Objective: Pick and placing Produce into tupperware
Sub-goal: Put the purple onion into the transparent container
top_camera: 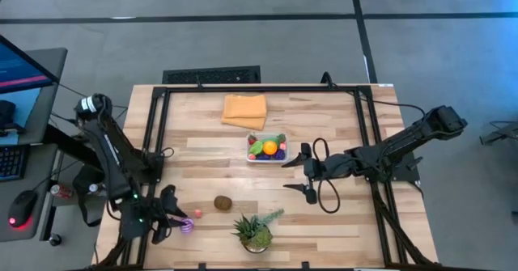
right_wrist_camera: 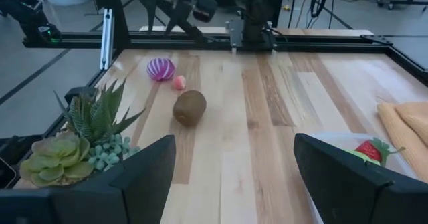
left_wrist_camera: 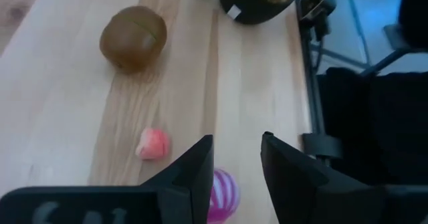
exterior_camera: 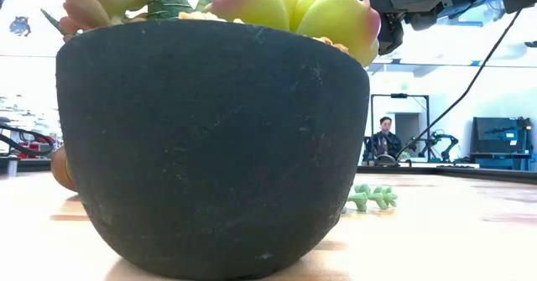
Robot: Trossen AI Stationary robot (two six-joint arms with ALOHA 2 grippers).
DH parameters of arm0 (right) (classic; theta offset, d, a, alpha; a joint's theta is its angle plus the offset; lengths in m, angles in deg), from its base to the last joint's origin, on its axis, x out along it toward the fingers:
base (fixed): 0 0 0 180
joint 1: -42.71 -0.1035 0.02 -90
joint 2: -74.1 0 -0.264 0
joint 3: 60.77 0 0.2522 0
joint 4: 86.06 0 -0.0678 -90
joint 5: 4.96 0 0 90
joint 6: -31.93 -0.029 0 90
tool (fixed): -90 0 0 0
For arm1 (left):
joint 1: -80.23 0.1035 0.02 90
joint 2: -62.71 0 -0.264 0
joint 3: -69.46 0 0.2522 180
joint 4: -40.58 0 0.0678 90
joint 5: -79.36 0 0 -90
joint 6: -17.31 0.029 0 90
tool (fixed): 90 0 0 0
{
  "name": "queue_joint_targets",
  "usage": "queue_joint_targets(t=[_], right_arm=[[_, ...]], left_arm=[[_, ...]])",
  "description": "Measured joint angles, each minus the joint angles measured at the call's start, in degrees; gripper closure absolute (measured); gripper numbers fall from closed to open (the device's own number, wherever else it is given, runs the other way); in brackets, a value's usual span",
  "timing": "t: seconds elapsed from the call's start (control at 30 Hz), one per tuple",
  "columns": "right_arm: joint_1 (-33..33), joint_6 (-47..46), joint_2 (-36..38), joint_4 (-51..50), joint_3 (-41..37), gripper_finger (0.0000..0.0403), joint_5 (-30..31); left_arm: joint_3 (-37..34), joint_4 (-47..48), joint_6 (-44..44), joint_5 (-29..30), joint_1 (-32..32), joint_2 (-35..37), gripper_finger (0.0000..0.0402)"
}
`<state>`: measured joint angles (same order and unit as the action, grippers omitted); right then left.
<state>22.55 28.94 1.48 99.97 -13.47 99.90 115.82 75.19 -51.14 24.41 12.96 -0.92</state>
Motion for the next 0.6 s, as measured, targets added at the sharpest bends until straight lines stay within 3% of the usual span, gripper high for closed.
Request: queue_joint_targets(t=[0.13,0.33,0.5,0.6], right_arm=[[0.0,0.0,-0.2,0.0,0.0,0.0107,0.0],[0.0,0.0,-1.8,-0.1,0.0,0.0107,0.0],[0.0,0.5,-1.8,-0.1,0.0,0.0107,0.0],[0.0,1.4,-1.8,-0.1,0.0,0.0107,0.0]], left_arm=[[0.0,-0.5,2.4,0.7,0.0,4.1,0.0298],[0.0,-0.5,9.5,7.5,0.0,8.5,0.0301],[0.0,-0.6,9.8,10.9,0.3,9.9,0.0302],[0.0,-2.7,14.3,11.7,0.9,8.9,0.0302]])
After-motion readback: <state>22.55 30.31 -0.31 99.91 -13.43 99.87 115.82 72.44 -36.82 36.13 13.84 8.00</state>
